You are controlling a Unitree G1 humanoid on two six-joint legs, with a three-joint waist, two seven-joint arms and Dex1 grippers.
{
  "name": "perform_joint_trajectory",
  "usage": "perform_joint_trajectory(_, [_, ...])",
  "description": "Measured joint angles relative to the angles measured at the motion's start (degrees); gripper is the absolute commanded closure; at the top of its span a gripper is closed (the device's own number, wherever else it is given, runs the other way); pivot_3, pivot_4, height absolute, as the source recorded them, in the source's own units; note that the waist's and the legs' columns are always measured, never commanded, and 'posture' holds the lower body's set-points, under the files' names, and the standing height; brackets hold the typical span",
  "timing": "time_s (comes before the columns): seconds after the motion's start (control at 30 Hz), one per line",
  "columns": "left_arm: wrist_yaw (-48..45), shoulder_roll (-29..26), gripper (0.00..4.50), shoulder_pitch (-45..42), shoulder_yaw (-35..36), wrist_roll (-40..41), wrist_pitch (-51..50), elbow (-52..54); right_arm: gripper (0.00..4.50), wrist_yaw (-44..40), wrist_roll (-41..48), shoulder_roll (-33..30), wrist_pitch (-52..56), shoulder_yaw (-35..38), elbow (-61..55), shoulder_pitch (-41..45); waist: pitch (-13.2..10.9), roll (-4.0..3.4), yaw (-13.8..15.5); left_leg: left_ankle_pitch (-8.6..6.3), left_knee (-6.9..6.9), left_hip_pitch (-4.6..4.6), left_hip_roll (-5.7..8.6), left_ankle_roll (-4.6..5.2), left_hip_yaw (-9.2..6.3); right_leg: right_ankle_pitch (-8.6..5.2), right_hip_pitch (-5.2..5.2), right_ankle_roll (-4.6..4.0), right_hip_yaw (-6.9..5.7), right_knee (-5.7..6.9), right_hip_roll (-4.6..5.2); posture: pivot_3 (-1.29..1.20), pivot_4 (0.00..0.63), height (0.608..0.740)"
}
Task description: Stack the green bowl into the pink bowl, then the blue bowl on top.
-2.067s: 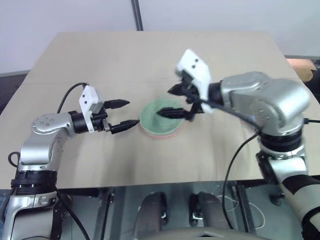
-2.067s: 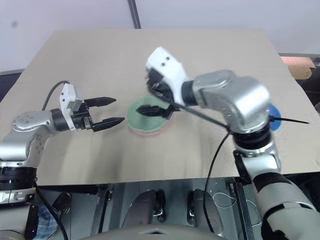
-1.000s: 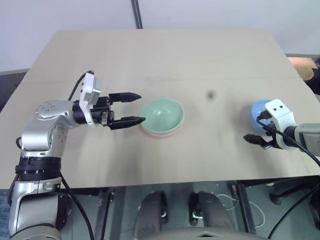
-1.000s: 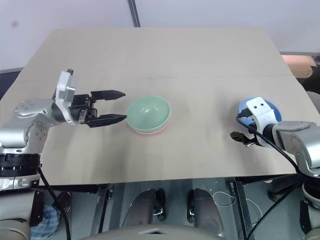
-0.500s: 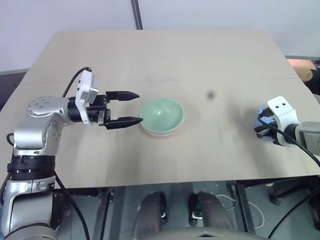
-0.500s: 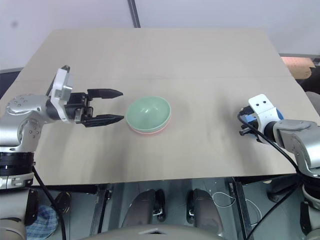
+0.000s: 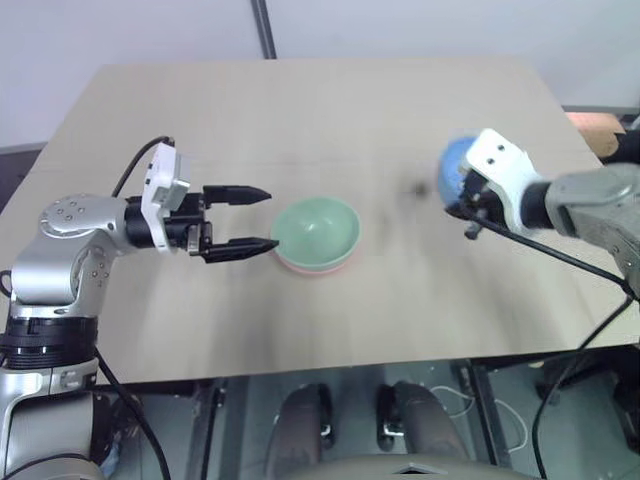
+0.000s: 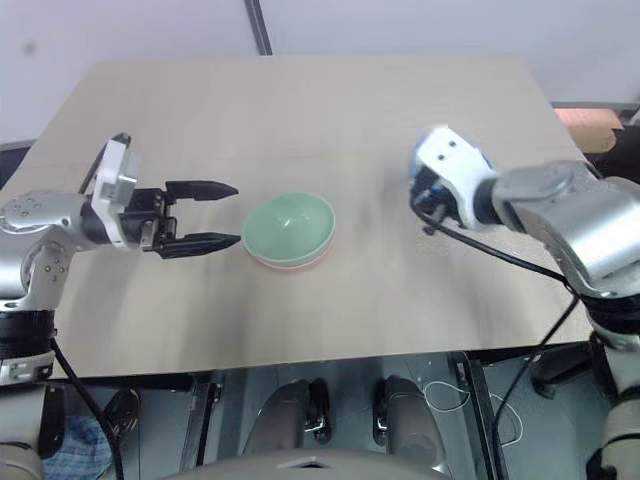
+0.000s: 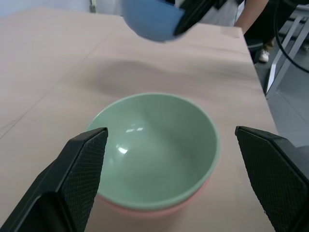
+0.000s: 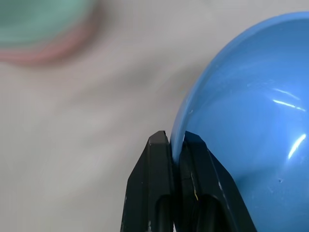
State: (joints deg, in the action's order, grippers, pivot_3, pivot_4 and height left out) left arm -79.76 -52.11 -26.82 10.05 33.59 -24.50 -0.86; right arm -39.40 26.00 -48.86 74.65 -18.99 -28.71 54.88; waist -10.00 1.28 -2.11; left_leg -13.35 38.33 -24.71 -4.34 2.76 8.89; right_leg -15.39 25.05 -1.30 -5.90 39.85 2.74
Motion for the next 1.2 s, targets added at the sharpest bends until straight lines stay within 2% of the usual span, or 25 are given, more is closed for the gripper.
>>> perform_joint_trajectory(0.17, [0.1, -0.8, 0.0, 0.0, 0.8, -0.4, 0.6, -0.8, 4.45, -5.4, -1.6, 7.7, -9.2, -8.8, 0.3, 6.8, 0.0, 0.02, 0.1, -0.01, 0.0, -0.06, 0.04, 0.01, 0.04, 0.01, 0.04, -0.01, -0.02, 0.01, 0.05, 0.0, 0.15, 0.74])
perform_joint_trajectory(0.4, [0.1, -2.0, 0.0, 1.9, 1.5, -0.6, 0.9, -0.9, 4.45, -16.3, -8.5, 9.6, -23.8, -19.7, 0.1, 9.8, 0.0, 0.03, 0.3, -0.02, 0.12, -0.03, 0.03, 0.04, 0.05, 0.01, 0.03, 0.01, -0.02, 0.11, 0.06, 0.0, 0.15, 0.74])
perform_joint_trajectory(0.57, [0.4, -2.4, 0.0, 2.8, 2.0, -0.7, 1.0, -0.9, 4.45, -19.3, -12.2, 12.7, -28.1, -22.0, 2.5, 10.5, 0.0, 0.04, 0.1, -0.01, 0.17, -0.01, 0.0, 0.03, 0.05, 0.01, 0.02, 0.0, -0.03, 0.19, 0.04, 0.0, 0.15, 0.74])
perform_joint_trajectory(0.67, [0.9, -2.4, 0.0, 3.8, 3.0, -0.6, 1.0, -0.7, 3.55, -19.5, -15.1, 15.1, -29.9, -22.4, 5.6, 11.3, 0.0, 0.04, 0.1, -0.01, 0.2, -0.01, 0.0, 0.03, 0.06, 0.02, 0.02, -0.01, -0.02, 0.2, 0.05, 0.0, 0.15, 0.74])
perform_joint_trajectory(0.77, [1.3, -2.4, 0.0, 4.7, 3.0, -0.6, 0.9, 0.1, 2.18, -19.4, -16.8, 16.8, -30.5, -22.4, 6.9, 11.6, 0.0, 0.05, 0.1, -0.01, 0.2, -0.02, 0.0, 0.03, 0.05, 0.02, 0.02, -0.01, -0.03, 0.2, 0.06, 0.0, 0.15, 0.74])
perform_joint_trajectory(1.03, [1.7, -2.4, 0.0, 4.6, 3.0, -0.4, 0.8, 0.2, 2.18, -19.0, -18.8, 17.6, -29.8, -19.3, 8.6, 11.4, 0.0, 0.06, 0.1, -0.01, 0.2, -0.02, 0.01, 0.03, 0.04, 0.02, 0.01, -0.01, -0.04, 0.2, 0.06, 0.0, 0.15, 0.74])
perform_joint_trajectory(1.1, [1.8, -2.4, 0.0, 4.6, 3.0, -0.3, 0.8, 0.2, 2.18, -18.9, -18.6, 16.9, -29.2, -17.3, 8.6, 10.4, 0.0, 0.07, 0.2, -0.01, 0.2, -0.02, 0.01, 0.03, 0.03, 0.02, -0.01, -0.01, -0.05, 0.19, 0.06, 0.0, 0.15, 0.74])
perform_joint_trajectory(1.2, [2.1, -2.4, 0.0, 4.8, 3.1, 0.3, 0.0, 0.4, 2.18, -19.1, -15.3, 13.4, -25.0, -10.2, 7.8, 4.9, 0.1, 0.11, 0.5, -0.02, 0.2, -0.02, 0.04, 0.04, 0.04, 0.02, -0.03, -0.02, -0.05, 0.14, 0.09, 0.0, 0.15, 0.74])
